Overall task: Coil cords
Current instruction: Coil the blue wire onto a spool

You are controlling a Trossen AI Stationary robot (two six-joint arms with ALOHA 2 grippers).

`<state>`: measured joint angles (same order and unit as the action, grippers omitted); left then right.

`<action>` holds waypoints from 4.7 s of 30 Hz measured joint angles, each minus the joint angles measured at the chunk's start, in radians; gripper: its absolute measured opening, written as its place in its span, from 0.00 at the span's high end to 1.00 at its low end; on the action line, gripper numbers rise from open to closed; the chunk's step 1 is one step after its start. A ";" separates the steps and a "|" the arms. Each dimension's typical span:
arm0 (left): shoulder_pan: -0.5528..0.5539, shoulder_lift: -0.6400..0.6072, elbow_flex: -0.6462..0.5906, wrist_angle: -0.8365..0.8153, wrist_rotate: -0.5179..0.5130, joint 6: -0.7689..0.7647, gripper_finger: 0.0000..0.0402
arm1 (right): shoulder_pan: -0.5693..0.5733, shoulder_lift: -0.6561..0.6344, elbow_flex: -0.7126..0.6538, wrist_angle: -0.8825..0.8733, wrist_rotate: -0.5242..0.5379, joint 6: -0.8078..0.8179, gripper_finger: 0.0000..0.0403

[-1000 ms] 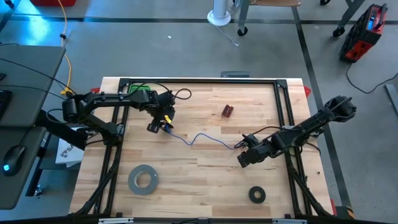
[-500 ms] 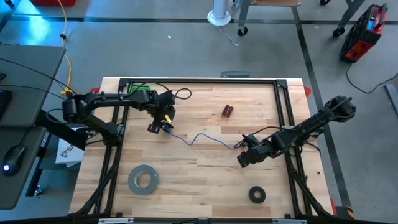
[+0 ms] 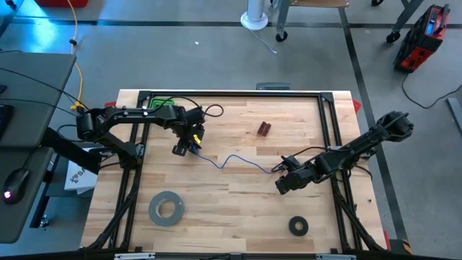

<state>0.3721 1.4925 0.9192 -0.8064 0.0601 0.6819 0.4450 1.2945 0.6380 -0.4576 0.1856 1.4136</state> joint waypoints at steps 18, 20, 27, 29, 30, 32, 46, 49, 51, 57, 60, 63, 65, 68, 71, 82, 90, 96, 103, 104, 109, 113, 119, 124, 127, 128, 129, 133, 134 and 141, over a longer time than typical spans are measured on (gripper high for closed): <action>-0.008 -0.076 0.055 -0.055 0.055 -0.196 0.99 | 0.000 0.000 0.070 0.066 0.029 -0.171 0.52; -0.008 -0.119 0.087 -0.075 0.083 -0.231 0.99 | -0.001 -0.003 0.111 0.052 0.028 -0.238 0.52; -0.013 -0.302 0.184 -0.049 0.138 -0.362 1.00 | -0.046 -0.011 0.265 0.018 0.084 -0.457 0.52; -0.013 -0.352 0.204 -0.042 0.150 -0.409 1.00 | -0.071 -0.011 0.309 0.008 0.131 -0.509 0.52; -0.013 -0.374 0.211 -0.042 0.168 -0.430 1.00 | -0.086 -0.011 0.330 0.005 0.153 -0.535 0.52; -0.012 -0.418 0.233 -0.048 0.225 -0.467 1.00 | -0.123 -0.011 0.383 0.005 0.173 -0.591 0.52; -0.067 -0.479 0.319 0.344 0.324 -0.728 1.00 | -0.381 -0.001 0.676 0.334 -0.099 -0.944 0.52; -0.066 -0.477 0.319 0.455 0.324 -0.824 1.00 | -0.398 0.022 0.740 0.337 -0.170 -0.951 0.52; -0.066 -0.475 0.321 0.480 0.319 -0.886 1.00 | -0.395 0.047 0.789 0.331 -0.211 -0.972 0.52; -0.068 -0.430 0.318 0.433 0.217 -1.008 1.00 | -0.365 0.166 0.962 0.220 -0.148 -1.087 0.52; -0.072 -0.410 0.318 0.438 0.209 -1.042 1.00 | -0.357 0.248 1.064 0.085 -0.019 -1.154 0.52; -0.072 -0.401 0.318 0.418 0.200 -1.048 1.00 | -0.349 0.315 1.168 -0.032 0.122 -1.180 0.52; -0.072 -0.402 0.318 0.402 0.173 -1.048 1.00 | -0.335 0.347 1.241 -0.108 0.229 -1.195 0.52; -0.072 -0.407 0.319 0.387 0.138 -1.045 1.00 | -0.310 0.386 1.338 -0.191 0.364 -1.257 0.55; -0.072 -0.409 0.319 0.394 0.144 -1.040 1.00 | -0.292 0.423 1.395 -0.245 0.402 -1.307 0.61; -0.073 -0.411 0.319 0.334 0.223 -1.180 1.00 | -0.292 0.497 1.416 -0.253 0.367 -1.257 0.72; -0.072 -0.413 0.319 0.314 0.348 -1.214 1.00 | -0.293 0.492 1.422 -0.257 0.435 -1.264 0.75; -0.073 -0.416 0.319 0.401 0.396 -1.213 1.00 | -0.293 0.490 1.422 -0.267 0.388 -1.265 0.77; -0.056 -0.443 0.361 0.415 0.377 -0.886 1.00 | -0.287 0.412 1.422 -0.273 0.411 -1.315 0.77; -0.056 -0.444 0.374 0.386 0.371 -0.837 1.00 | -0.288 0.398 1.423 -0.271 0.412 -1.317 0.77; -0.056 -0.442 0.427 0.363 0.313 -0.675 1.00 | -0.290 0.377 1.423 -0.265 0.415 -1.340 0.77; -0.057 -0.443 0.485 0.372 0.258 -0.575 1.00 | -0.298 0.389 1.423 -0.239 0.358 -1.377 0.77; -0.060 -0.443 0.571 0.287 0.229 -0.456 1.00 | -0.317 0.396 1.421 -0.186 0.336 -1.404 0.77; -0.067 -0.441 0.592 0.236 0.140 -0.447 1.00 | -0.332 0.392 1.422 -0.144 0.311 -1.464 0.75; -0.080 -0.440 0.594 0.321 0.187 -0.528 1.00 | -0.344 0.395 1.422 -0.138 0.280 -1.429 0.70; -0.084 -0.442 0.596 0.352 0.207 -0.558 1.00 | -0.348 0.395 1.422 -0.132 0.259 -1.416 0.68; -0.088 -0.444 0.596 0.379 0.222 -0.595 1.00 | -0.351 0.395 1.422 -0.125 0.233 -1.414 0.67; -0.095 -0.441 0.596 0.474 0.314 -0.776 1.00 | -0.354 0.389 1.422 -0.108 0.063 -1.414 0.64; -0.095 -0.441 0.596 0.496 0.340 -0.821 1.00 | -0.358 0.388 1.422 -0.102 0.018 -1.414 0.64; -0.095 -0.436 0.596 0.659 0.414 -1.027 1.00 | -0.401 0.393 1.422 -0.008 -0.269 -1.414 0.64</action>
<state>0.2775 1.0563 1.5154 -0.1475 0.4737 -0.3452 0.0444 1.6871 2.0598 -0.4653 -0.0838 -0.0005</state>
